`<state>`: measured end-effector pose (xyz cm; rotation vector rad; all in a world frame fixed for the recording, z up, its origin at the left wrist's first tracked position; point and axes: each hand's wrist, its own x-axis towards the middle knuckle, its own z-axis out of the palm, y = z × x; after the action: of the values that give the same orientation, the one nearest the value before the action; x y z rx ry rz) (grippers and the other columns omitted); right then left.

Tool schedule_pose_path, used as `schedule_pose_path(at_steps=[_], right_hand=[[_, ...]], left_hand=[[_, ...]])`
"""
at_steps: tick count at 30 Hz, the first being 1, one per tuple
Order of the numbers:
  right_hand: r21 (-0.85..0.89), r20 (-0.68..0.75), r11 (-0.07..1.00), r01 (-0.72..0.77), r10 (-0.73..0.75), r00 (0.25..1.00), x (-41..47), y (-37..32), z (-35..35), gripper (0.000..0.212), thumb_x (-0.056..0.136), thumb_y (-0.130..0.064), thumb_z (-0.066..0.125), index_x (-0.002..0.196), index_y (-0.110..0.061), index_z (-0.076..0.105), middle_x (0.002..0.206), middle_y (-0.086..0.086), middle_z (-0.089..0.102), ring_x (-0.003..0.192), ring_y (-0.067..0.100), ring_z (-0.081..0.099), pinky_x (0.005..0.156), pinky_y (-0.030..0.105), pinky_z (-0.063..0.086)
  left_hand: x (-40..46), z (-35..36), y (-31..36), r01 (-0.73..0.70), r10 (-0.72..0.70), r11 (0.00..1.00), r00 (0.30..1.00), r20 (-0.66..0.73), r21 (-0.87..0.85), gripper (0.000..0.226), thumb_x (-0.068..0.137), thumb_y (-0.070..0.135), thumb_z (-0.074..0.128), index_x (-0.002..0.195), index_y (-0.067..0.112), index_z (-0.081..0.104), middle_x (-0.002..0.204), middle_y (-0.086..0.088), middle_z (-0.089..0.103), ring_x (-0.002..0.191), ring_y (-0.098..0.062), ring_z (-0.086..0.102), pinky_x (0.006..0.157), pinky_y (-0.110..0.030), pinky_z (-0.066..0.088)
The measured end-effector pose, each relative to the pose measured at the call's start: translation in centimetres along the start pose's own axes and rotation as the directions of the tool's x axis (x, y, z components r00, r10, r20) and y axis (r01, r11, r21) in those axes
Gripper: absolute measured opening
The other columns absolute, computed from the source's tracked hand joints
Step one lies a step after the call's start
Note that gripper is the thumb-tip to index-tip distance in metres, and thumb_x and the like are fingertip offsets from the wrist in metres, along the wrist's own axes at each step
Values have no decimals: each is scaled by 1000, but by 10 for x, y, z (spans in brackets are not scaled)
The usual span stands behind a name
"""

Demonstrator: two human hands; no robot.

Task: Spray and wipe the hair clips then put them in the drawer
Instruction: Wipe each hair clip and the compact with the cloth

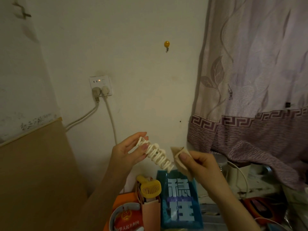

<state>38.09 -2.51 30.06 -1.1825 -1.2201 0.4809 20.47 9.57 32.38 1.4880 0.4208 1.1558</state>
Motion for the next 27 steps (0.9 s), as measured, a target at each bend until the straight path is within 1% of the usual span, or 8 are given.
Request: schedule_pose_path(at_steps=[2, 5, 8, 12, 15, 18, 25, 27], right_hand=[[25, -77, 1000, 1, 1, 997, 5, -1, -3, 41, 74, -43, 57, 79, -5, 74, 65, 20, 62, 55, 17, 54, 52, 22, 44], [55, -97, 998, 26, -20, 995, 15, -5, -4, 51, 75, -40, 57, 83, 10, 68, 73, 35, 57, 63, 23, 51, 61, 36, 42], [75, -67, 997, 0, 5, 998, 21, -7, 0, 55, 75, -37, 57, 87, 16, 65, 82, 41, 58, 67, 27, 52, 65, 38, 41], [125, 16, 991, -51, 50, 999, 25, -10, 6, 33, 78, -32, 59, 91, -6, 75, 75, 16, 72, 64, 18, 62, 60, 25, 51], [108, 71, 992, -67, 60, 996, 27, -11, 8, 37, 81, -33, 60, 92, -1, 74, 81, 29, 67, 68, 27, 59, 65, 38, 47], [139, 91, 985, -101, 89, 992, 27, -11, 9, 44, 79, -34, 64, 91, 7, 71, 85, 39, 62, 70, 32, 55, 68, 43, 42], [227, 29, 969, -101, 97, 995, 25, -8, 14, 27, 77, -31, 66, 85, -7, 77, 80, 23, 71, 68, 27, 61, 63, 36, 49], [234, -20, 968, -85, 93, 995, 24, -7, 16, 18, 80, -26, 66, 84, -14, 79, 83, 24, 71, 73, 31, 63, 68, 42, 52]], left_hand=[[0, -1, 0, -9, 8, 1000, 999, 46, 23, 32, 67, 25, 71, 99, 30, 74, 108, 3, 72, 103, -18, 67, 75, -24, 56], [0, 0, 2, -25, 22, 999, 990, 142, 21, 32, 70, 25, 70, 102, 32, 73, 114, 2, 70, 106, -19, 66, 78, -25, 55], [1, 3, 3, -39, 39, 999, 976, 215, -5, 30, 79, 17, 69, 106, 29, 71, 119, 0, 68, 108, -19, 65, 79, -24, 55], [3, 7, 6, -62, 60, 998, 963, 261, -1, 31, 80, 13, 66, 108, 26, 70, 121, -2, 67, 111, -21, 64, 80, -24, 54], [3, 8, 8, -87, 81, 996, 952, 296, 5, 32, 80, 12, 64, 109, 25, 69, 121, -3, 67, 112, -22, 63, 82, -25, 53], [4, 8, 12, -102, 94, 995, 941, 324, 6, 31, 81, 14, 67, 109, 27, 69, 123, -3, 66, 112, -24, 63, 83, -27, 53], [3, 11, 10, -73, 67, 997, 953, 295, 11, 32, 84, 13, 64, 113, 26, 68, 122, -2, 66, 113, -22, 63, 84, -26, 53], [1, 14, 10, -51, 44, 998, 969, 242, 21, 35, 82, 19, 69, 116, 24, 65, 118, -2, 68, 110, -20, 64, 82, -26, 54]])
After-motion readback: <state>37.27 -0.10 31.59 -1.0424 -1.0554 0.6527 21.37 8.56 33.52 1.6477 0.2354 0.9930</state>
